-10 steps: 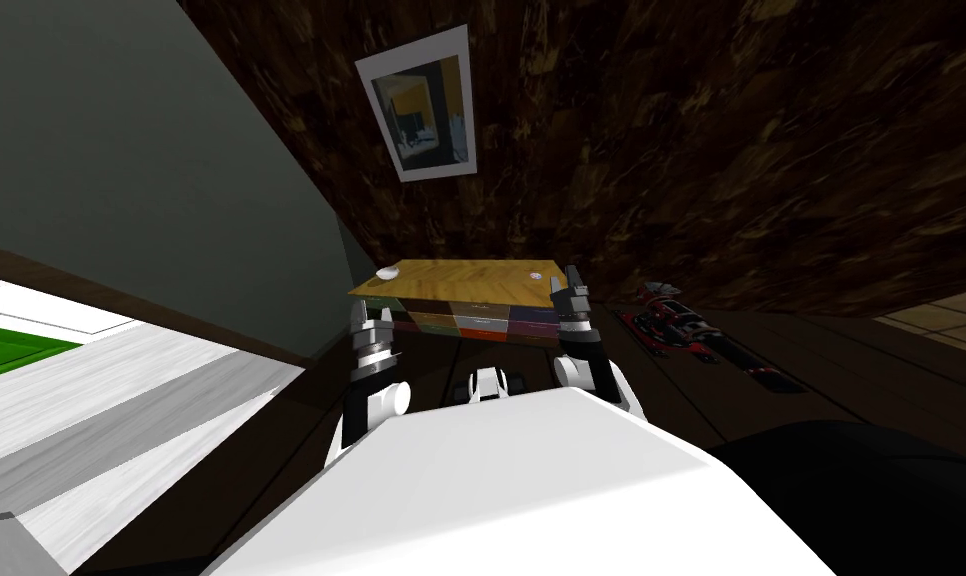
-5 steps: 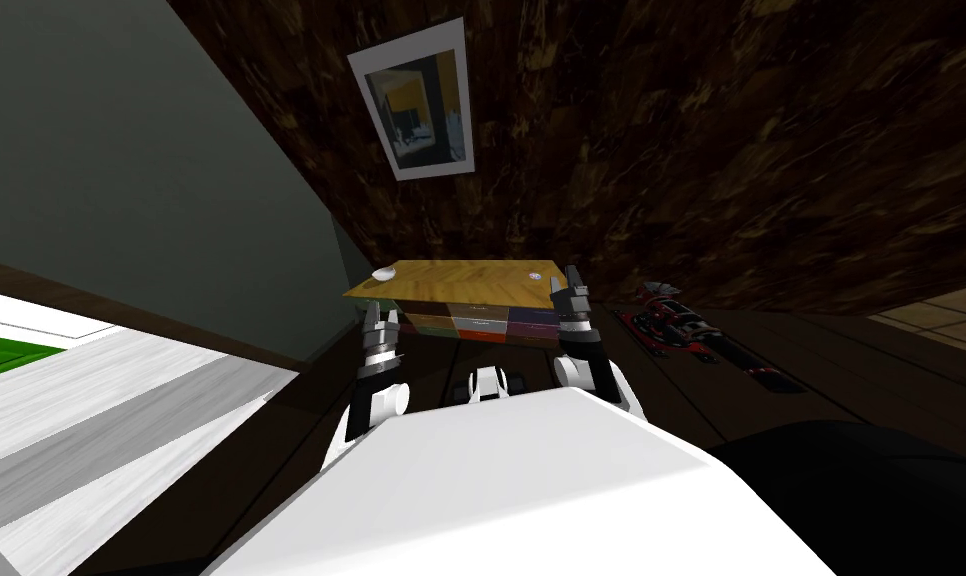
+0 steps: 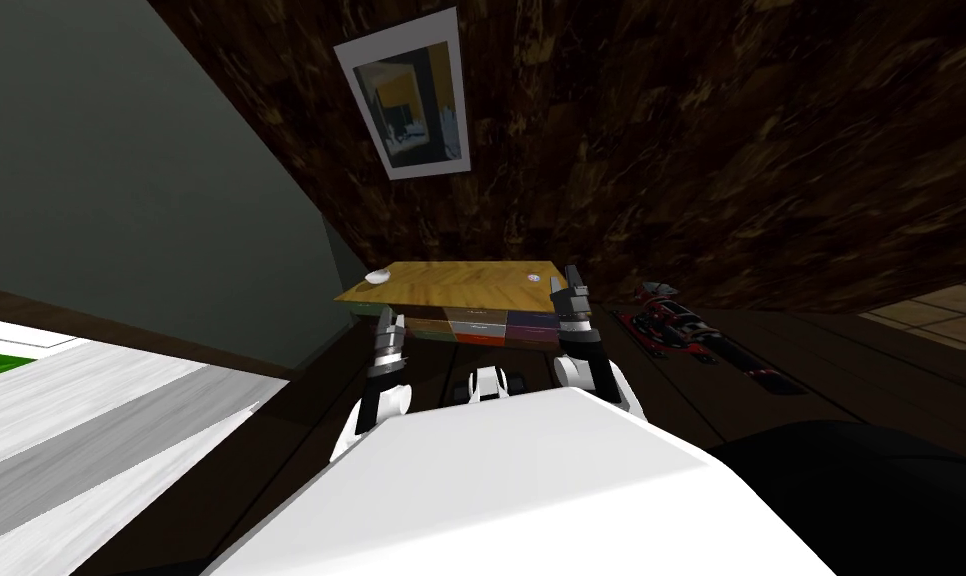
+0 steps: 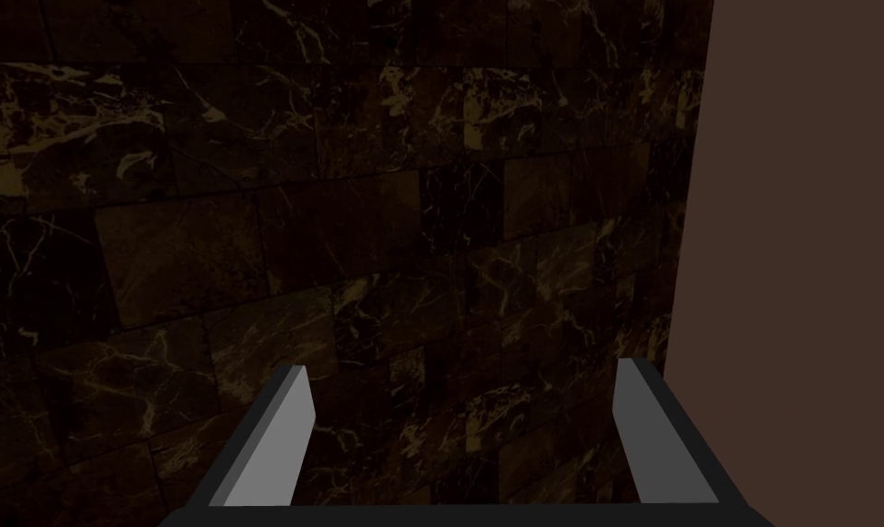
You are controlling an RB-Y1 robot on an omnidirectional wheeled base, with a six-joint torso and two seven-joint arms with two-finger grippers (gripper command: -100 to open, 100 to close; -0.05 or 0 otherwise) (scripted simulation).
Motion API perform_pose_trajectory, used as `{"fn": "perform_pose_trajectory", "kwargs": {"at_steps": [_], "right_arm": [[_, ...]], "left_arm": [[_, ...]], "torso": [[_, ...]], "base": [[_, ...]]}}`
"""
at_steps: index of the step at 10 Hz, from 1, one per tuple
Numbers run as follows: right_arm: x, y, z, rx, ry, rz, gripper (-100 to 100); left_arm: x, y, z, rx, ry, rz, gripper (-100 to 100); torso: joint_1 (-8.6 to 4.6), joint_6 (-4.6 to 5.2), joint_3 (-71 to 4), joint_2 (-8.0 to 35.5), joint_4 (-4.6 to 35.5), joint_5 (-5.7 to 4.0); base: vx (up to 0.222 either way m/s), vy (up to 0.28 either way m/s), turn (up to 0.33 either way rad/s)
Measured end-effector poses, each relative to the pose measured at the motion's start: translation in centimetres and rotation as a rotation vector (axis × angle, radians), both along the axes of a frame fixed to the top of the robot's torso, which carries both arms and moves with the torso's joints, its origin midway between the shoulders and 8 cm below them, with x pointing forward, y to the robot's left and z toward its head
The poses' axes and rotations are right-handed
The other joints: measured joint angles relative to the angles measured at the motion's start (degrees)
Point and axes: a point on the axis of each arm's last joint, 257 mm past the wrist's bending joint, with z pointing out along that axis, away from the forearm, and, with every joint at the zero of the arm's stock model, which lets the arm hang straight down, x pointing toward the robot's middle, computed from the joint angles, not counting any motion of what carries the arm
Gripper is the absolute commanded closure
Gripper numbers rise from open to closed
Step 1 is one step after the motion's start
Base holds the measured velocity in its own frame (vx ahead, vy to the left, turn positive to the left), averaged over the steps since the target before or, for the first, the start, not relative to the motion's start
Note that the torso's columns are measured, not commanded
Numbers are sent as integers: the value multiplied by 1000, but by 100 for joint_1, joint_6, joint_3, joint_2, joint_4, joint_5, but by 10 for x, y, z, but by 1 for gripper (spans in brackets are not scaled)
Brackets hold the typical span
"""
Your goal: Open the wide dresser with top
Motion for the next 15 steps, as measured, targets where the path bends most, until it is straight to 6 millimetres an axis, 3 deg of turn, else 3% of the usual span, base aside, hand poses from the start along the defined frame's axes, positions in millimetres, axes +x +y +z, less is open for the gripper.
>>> {"fn": "perform_pose_trajectory", "kwargs": {"at_steps": [15], "right_arm": [[0,0,0,0,0,0,0]], "left_arm": [[13,-11,-109,51,127,-26,-100]], "torso": [[2,-1,1,3,0,0]], "base": [[52,-18,-21]]}}
